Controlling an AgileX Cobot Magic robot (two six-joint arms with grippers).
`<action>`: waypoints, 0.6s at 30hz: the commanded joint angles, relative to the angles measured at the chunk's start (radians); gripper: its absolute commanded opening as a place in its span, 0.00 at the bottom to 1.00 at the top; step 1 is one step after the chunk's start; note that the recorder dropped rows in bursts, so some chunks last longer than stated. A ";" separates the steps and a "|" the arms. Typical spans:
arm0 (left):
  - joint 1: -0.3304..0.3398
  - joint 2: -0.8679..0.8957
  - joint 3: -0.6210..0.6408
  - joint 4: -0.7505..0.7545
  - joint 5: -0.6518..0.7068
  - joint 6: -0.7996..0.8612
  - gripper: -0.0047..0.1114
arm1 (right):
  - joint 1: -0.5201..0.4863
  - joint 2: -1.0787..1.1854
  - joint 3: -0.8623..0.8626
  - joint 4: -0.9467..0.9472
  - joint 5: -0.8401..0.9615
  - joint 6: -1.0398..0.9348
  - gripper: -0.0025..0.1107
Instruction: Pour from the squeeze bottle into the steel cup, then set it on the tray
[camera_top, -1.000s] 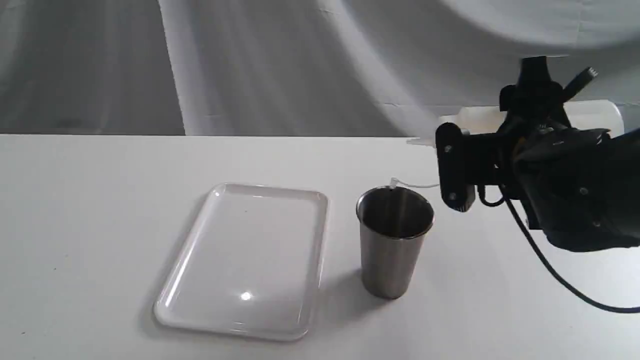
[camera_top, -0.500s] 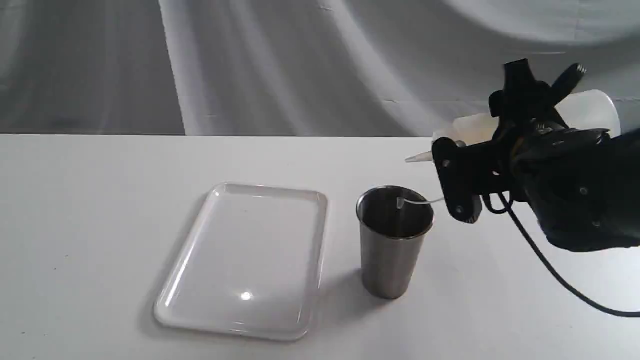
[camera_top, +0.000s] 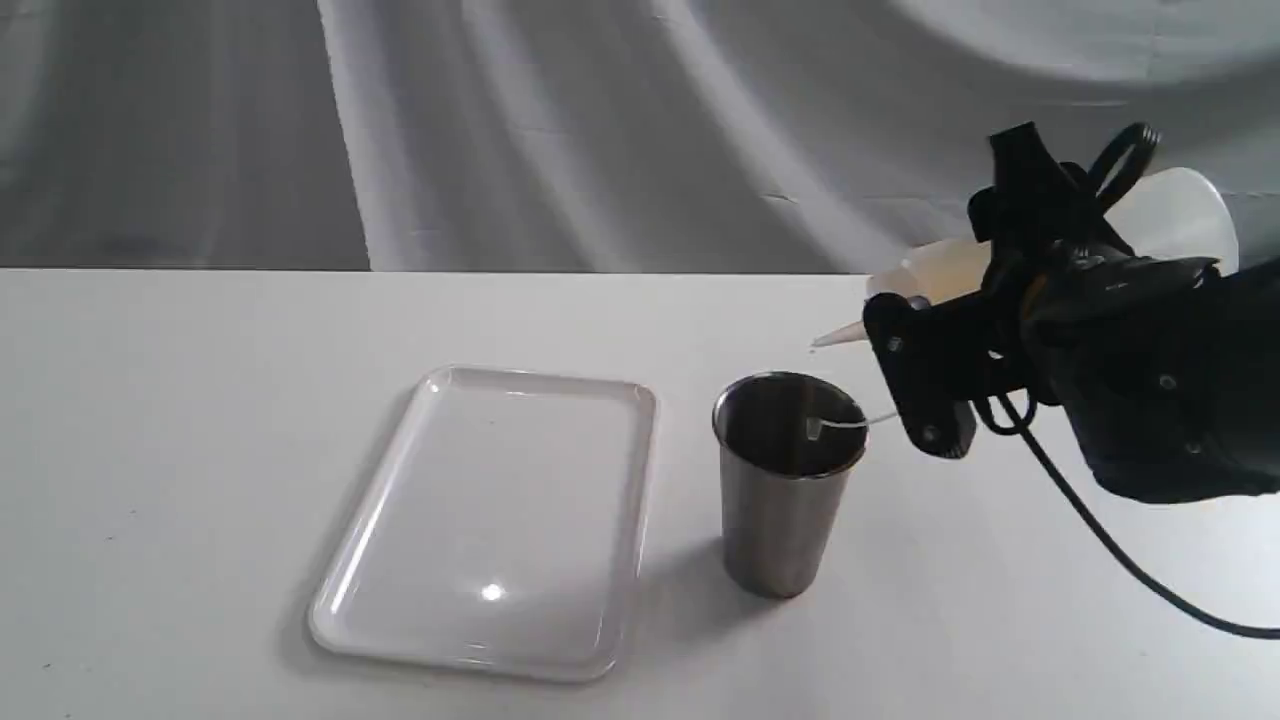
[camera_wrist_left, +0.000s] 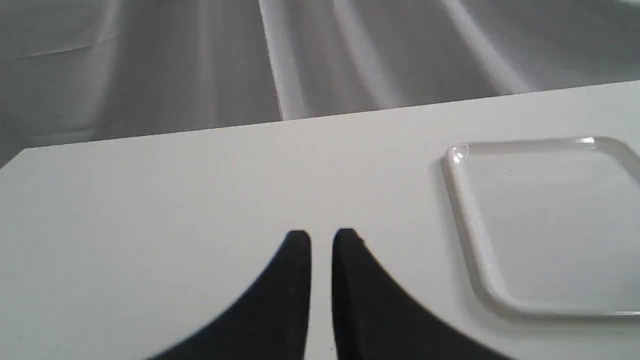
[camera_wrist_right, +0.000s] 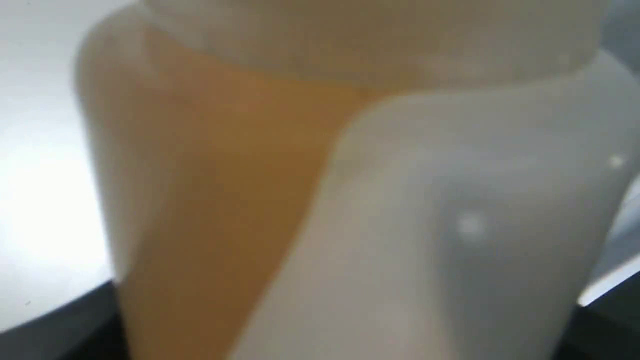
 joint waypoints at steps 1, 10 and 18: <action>-0.001 -0.005 0.004 0.002 -0.007 -0.002 0.11 | 0.003 -0.008 -0.010 -0.023 -0.006 -0.011 0.02; -0.001 -0.005 0.004 0.002 -0.007 -0.002 0.11 | 0.003 -0.008 -0.022 -0.023 0.002 -0.021 0.02; -0.001 -0.005 0.004 0.002 -0.007 -0.002 0.11 | 0.003 -0.008 -0.056 -0.023 0.006 -0.016 0.02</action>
